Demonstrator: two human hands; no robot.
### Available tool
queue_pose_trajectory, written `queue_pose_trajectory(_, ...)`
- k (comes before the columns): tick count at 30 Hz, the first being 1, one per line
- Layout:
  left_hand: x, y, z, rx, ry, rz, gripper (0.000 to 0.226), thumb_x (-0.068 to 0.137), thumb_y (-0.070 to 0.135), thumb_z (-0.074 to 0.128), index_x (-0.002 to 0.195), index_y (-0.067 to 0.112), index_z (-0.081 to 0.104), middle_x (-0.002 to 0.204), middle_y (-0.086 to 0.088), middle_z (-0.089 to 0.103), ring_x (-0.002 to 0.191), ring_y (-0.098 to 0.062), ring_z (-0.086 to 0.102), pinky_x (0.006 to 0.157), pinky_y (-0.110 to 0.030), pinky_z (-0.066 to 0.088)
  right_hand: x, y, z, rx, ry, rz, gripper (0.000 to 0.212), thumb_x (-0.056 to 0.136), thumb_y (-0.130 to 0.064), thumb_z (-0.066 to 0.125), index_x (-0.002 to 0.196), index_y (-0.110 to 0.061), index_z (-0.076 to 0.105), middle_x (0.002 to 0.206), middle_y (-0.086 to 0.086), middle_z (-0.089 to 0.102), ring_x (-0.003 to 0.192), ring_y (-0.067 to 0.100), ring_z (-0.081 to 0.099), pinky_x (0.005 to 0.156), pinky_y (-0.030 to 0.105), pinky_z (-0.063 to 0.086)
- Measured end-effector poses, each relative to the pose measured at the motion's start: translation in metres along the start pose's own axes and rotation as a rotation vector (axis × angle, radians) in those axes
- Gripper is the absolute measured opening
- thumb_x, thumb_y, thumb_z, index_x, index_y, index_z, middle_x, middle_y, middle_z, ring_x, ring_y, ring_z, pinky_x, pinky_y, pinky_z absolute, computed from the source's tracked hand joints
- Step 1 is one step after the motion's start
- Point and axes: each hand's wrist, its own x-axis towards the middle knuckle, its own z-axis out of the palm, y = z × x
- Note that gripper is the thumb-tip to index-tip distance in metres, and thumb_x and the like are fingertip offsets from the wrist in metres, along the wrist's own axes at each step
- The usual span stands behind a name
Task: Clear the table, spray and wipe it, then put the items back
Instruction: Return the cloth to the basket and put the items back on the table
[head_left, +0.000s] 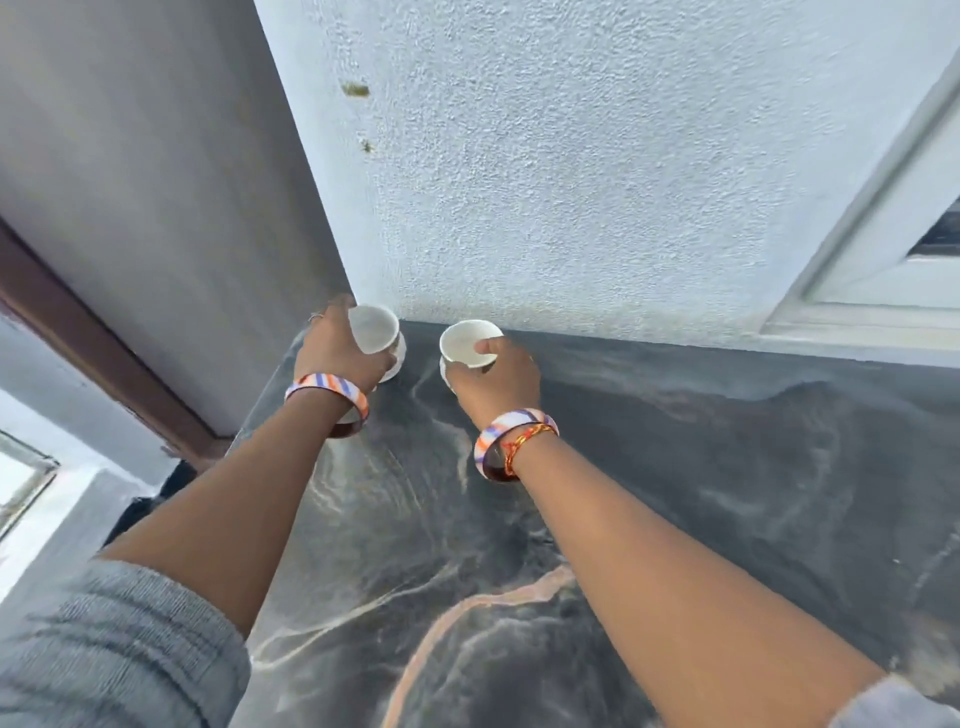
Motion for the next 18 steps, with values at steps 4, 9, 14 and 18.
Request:
queue_pose_trajectory(4, 0.025, -0.009, 0.000, -0.048, 0.006, -0.008, 0.066, 0.077, 0.028, 0.071, 0.132, 0.010, 0.040, 0.131, -0.021, 0.050, 0.117, -0.039, 0.050, 0.096, -0.039, 0.042, 0.019, -0.015, 0.023, -0.098, -0.046, -0.042, 0.056, 0.084, -0.020, 0.063, 0.135, -0.007, 0.042, 0.137, 0.011, 0.046, 0.127, 0.028, 0.045, 0.100, 0.030, 0.038)
queue_pose_trajectory(9, 0.041, -0.014, 0.007, -0.067, -0.003, -0.004, 0.068, 0.077, 0.026, 0.070, 0.133, 0.009, 0.036, 0.130, -0.022, 0.049, 0.116, -0.039, 0.050, 0.094, -0.040, 0.043, 0.033, -0.019, 0.036, -0.165, -0.033, -0.065, 0.058, 0.087, -0.020, 0.061, 0.138, -0.007, 0.037, 0.142, 0.009, 0.041, 0.130, 0.027, 0.041, 0.103, 0.030, 0.035)
queue_pose_trajectory(14, 0.045, -0.019, 0.013, -0.032, 0.013, 0.027, 0.066, 0.077, 0.032, 0.069, 0.128, 0.005, 0.038, 0.124, -0.024, 0.051, 0.111, -0.041, 0.051, 0.090, -0.042, 0.044, 0.039, -0.024, 0.039, -0.152, -0.025, -0.056, 0.060, 0.084, -0.018, 0.067, 0.136, -0.007, 0.040, 0.141, 0.009, 0.041, 0.129, 0.027, 0.042, 0.103, 0.031, 0.037)
queue_pose_trajectory(18, 0.045, -0.021, 0.014, -0.009, 0.034, 0.052, 0.070, 0.072, 0.032, 0.073, 0.125, 0.003, 0.040, 0.127, -0.024, 0.049, 0.116, -0.041, 0.046, 0.090, -0.044, 0.043, 0.036, -0.024, 0.036, -0.140, -0.046, -0.078, 0.063, 0.080, -0.020, 0.071, 0.135, -0.014, 0.042, 0.140, 0.008, 0.042, 0.128, 0.028, 0.043, 0.103, 0.033, 0.037)
